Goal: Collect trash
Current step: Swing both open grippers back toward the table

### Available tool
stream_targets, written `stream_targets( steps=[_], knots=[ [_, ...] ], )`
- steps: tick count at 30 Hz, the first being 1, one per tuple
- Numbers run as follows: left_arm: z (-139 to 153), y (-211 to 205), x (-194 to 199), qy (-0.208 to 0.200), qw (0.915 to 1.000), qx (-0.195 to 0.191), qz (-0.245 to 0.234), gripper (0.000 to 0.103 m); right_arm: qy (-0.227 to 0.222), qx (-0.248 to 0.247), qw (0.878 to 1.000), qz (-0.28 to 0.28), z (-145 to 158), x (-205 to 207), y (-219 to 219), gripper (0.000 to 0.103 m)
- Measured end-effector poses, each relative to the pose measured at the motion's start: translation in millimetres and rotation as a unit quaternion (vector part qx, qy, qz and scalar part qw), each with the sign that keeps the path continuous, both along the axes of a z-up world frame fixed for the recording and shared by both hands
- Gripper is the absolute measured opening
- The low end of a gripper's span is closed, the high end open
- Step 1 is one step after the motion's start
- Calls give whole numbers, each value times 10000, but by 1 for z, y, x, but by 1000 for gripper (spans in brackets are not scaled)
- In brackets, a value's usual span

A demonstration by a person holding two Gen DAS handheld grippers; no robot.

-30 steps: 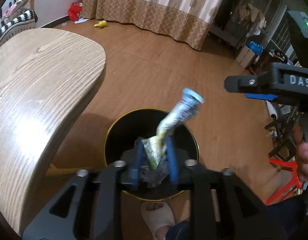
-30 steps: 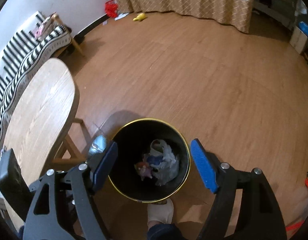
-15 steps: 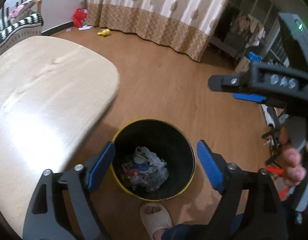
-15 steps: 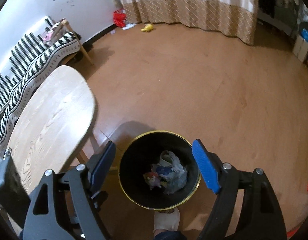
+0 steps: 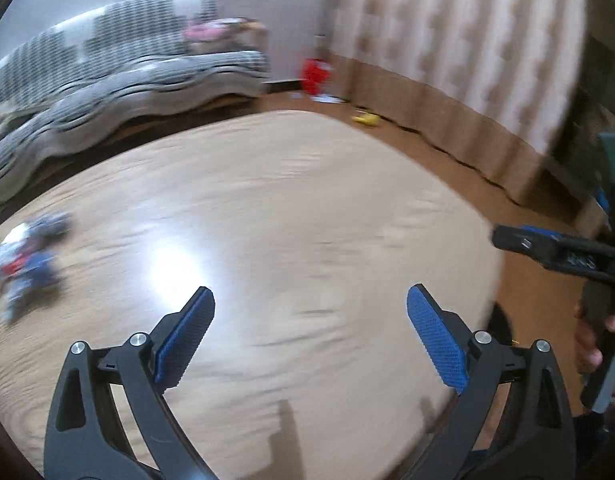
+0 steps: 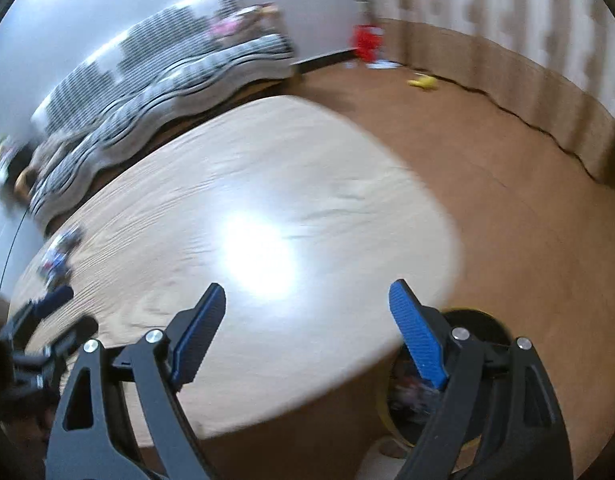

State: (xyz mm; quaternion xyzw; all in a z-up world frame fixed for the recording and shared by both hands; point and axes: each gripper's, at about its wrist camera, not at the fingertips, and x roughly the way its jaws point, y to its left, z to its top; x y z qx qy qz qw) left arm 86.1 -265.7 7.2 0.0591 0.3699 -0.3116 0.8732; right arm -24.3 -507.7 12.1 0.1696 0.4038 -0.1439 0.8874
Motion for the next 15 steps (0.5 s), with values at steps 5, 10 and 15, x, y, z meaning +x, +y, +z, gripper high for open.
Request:
stream_targets(
  steps=[5,10,15],
  knots=[
    [1,88,38,-136,9957,187,895,94,98,-76,9966,818,0,56,77,81],
    [-8,156,80,-288,9899,608,1244,94,285,-247,9881,1489,-9,98,148,81],
    [-27,201,119,-224,9864,1069,1231,94,434,-285,9827,1780,-21,118,183,81]
  ],
)
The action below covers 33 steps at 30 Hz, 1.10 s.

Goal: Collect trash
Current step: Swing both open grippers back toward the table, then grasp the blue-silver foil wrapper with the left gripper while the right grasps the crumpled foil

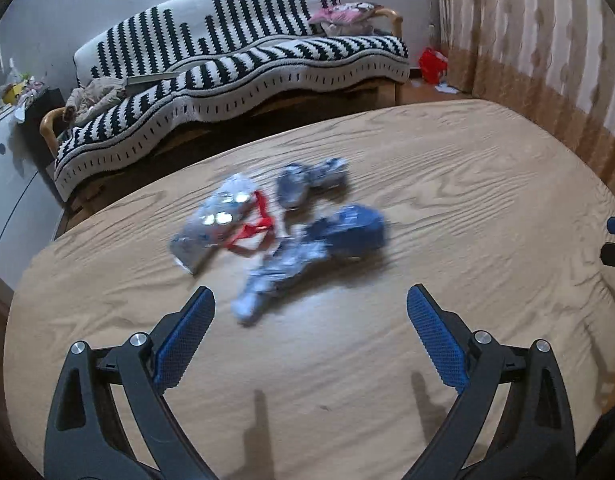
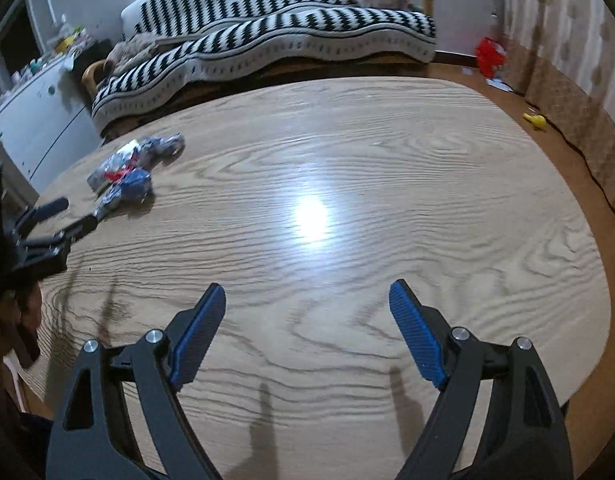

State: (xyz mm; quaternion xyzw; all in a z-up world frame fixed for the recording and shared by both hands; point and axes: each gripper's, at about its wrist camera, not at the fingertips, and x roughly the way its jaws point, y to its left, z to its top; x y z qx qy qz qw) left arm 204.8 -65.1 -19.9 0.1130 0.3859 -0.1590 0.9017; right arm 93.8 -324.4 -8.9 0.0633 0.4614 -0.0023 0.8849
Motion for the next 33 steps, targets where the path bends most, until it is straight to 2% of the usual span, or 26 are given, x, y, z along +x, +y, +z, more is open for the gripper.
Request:
stream_targets(
  steps=[4,6,9,13,15,17,18,20,21,22,23,26,28,29,33],
  knots=[
    [-13,11,14,172,9995,-180,-179,94,98,-20,9999,130,-9,13,12,81],
    [-20,5,23,263,9991,-151,-310,94,160,11,9997,185,-14,21,16,81],
    [-33,3,40,367,9990,5,-235,94,193,-7,9993,305,-18,28,21,81],
    [-41,1,44,487,9984,-4,-270,93,243,6,9988,416,-22,33,24,81],
    [-42,-4,44,488,9982,46,-345,90,265,-8,9984,506,-25,38,26,81],
    [-41,-8,44,503,9976,-15,-476,74,296,23,9978,592,-28,43,29,81],
    [-40,-9,43,518,9975,-77,-483,70,303,26,9976,621,-29,46,30,81],
    [-38,-10,40,507,9976,-109,-454,46,310,35,9971,691,-31,53,35,81],
    [-37,-11,37,500,9978,-69,-441,42,308,58,9968,737,-32,55,37,81],
    [-37,-12,36,504,9977,-47,-440,27,303,72,9964,786,-33,59,41,81],
    [-37,-12,34,533,9977,-39,-423,23,292,80,9961,833,-34,62,45,81],
    [-32,-9,22,573,9975,-125,-399,21,282,99,9950,957,-38,72,58,81],
    [-27,-5,9,512,9980,-37,-357,21,352,129,9942,1004,-43,80,66,81],
    [-23,-1,2,483,9983,-46,-317,21,367,129,9940,1026,-46,85,72,86],
    [-4,25,-31,469,9986,-184,159,21,240,35,9943,1038,-48,103,94,90]
  ],
)
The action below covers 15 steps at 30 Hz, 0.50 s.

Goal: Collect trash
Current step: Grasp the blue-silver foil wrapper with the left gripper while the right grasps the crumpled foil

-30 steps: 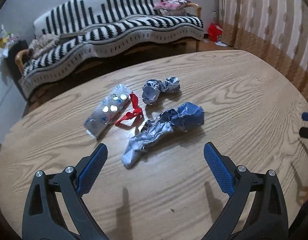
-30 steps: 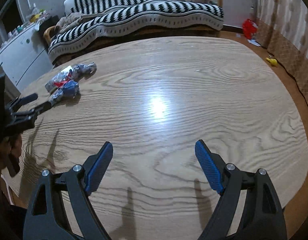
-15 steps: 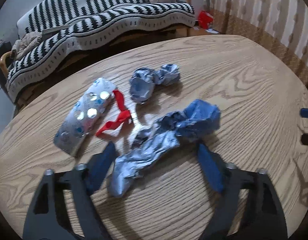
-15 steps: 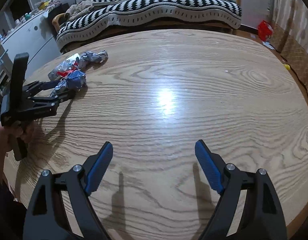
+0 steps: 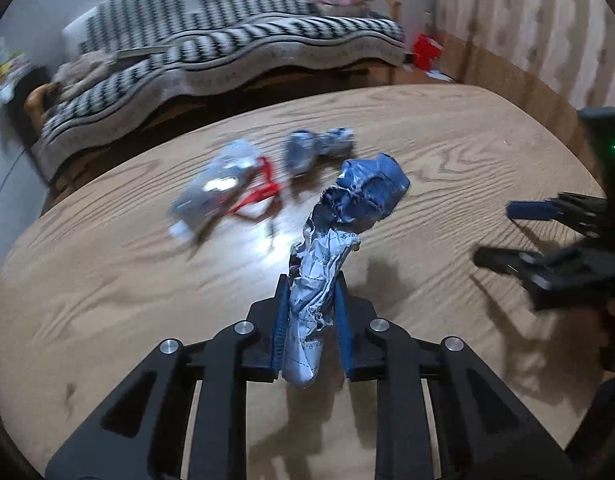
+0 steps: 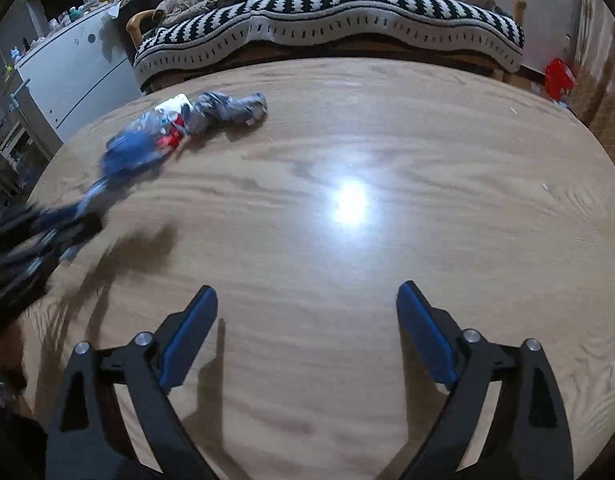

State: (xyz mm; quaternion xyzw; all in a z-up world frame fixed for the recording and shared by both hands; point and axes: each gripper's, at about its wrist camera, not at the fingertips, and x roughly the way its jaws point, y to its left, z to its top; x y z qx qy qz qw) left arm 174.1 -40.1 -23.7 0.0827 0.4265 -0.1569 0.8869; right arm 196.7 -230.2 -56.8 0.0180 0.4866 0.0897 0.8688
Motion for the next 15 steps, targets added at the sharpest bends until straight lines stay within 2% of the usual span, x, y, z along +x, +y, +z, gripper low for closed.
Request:
stream_targets(
  steps=[4,6,8,15],
  knots=[
    [6,37,-19,235,9965,-380,700,21,-94,7,9999,-78,-1,35,27,92],
    [5,50,-16,298,9939,-557,905,21,-86,40,9999,-91,-2,55,41,93],
    [3,66,-11,287,9908,-483,1228,21,-40,117,9999,-81,-2,78,56,93],
    [12,95,4,288,9828,-817,1632,21,121,575,9978,-308,6,139,80,93]
  ],
)
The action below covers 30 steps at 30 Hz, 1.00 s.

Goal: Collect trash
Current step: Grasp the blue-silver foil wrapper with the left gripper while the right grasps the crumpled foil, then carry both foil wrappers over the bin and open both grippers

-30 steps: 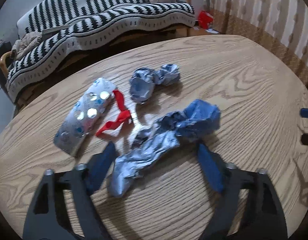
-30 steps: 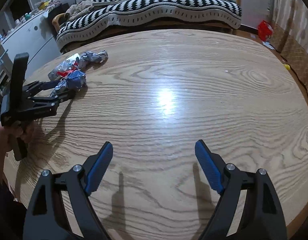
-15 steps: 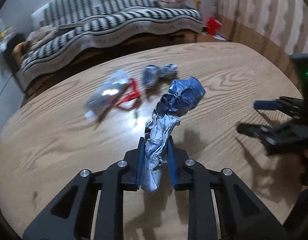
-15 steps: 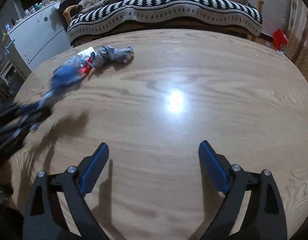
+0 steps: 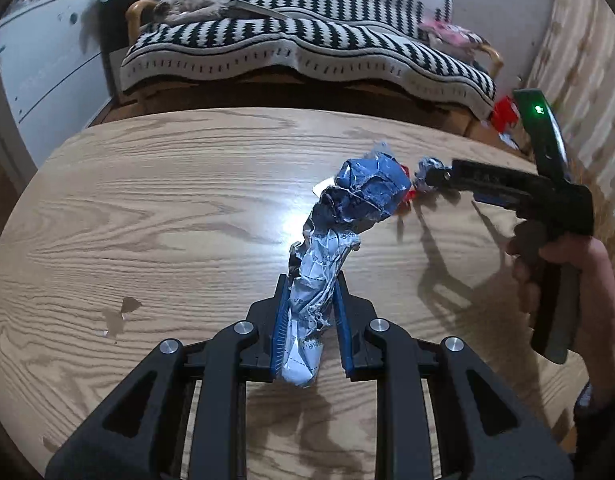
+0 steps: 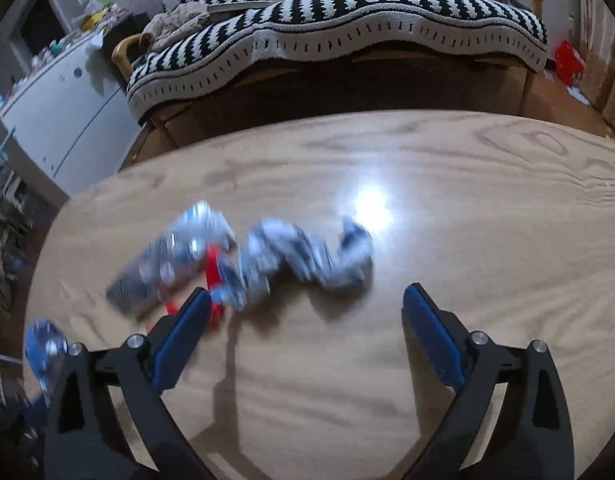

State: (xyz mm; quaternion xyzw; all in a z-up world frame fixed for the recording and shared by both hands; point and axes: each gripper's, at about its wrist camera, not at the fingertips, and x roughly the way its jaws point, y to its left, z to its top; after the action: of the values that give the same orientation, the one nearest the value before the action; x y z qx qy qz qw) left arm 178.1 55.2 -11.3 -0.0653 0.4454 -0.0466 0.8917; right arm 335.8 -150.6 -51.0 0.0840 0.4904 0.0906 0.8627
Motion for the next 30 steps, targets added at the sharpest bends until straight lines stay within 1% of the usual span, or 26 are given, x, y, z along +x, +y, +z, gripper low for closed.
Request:
stream_targets(
  steps=[2,4,6,8,9,10,11,13,14,16,19,20,22,24,28,30],
  knots=[
    [0,-1,1,15,10000,-71,-9,21,115,85,9999,-83,-3,13,2,93],
    [1,-3,3,-11,10000,-50,-52,21,109,9,9999,-127,-4,21,6,92],
    [2,-5,4,-26,10000,-53,-48,21,114,-14,9999,-82,-4,23,11,84],
    [2,-7,4,2,9999,-93,-42,21,119,-38,9999,67,-1,22,16,53],
    [2,-9,4,8,10000,-72,-57,21,161,77,9997,141,-2,20,16,40],
    [1,-9,4,10,10000,-45,-47,21,225,212,9993,195,-2,17,16,39],
    [2,-10,5,12,10000,-23,-37,21,262,167,9993,209,-1,12,17,38],
    [3,-13,5,10,10000,-43,-37,21,152,-90,9995,273,4,0,19,36],
    [4,-14,4,3,10000,-71,-37,21,101,-133,9995,267,7,-8,17,35],
    [7,-20,3,-28,9999,-87,-118,21,37,-86,9997,207,13,-24,7,35],
    [13,-35,-1,-96,9993,-109,-336,21,-74,-116,9998,119,24,-58,-18,35],
    [14,-42,-2,-98,9991,-131,-387,21,-99,-156,9998,68,28,-75,-32,35],
    [14,-59,-4,-91,9985,-138,-531,21,-104,-262,9996,-38,34,-97,-53,35],
    [15,-77,-8,-108,9975,-97,-691,21,-47,-404,9989,-249,40,-131,-87,35],
    [17,-134,-24,-150,9922,-52,-1236,21,-34,-634,9958,-656,45,-195,-150,35],
    [19,-161,-32,-175,9890,-98,-1463,21,-72,-709,9926,-984,48,-238,-190,35]
  ],
)
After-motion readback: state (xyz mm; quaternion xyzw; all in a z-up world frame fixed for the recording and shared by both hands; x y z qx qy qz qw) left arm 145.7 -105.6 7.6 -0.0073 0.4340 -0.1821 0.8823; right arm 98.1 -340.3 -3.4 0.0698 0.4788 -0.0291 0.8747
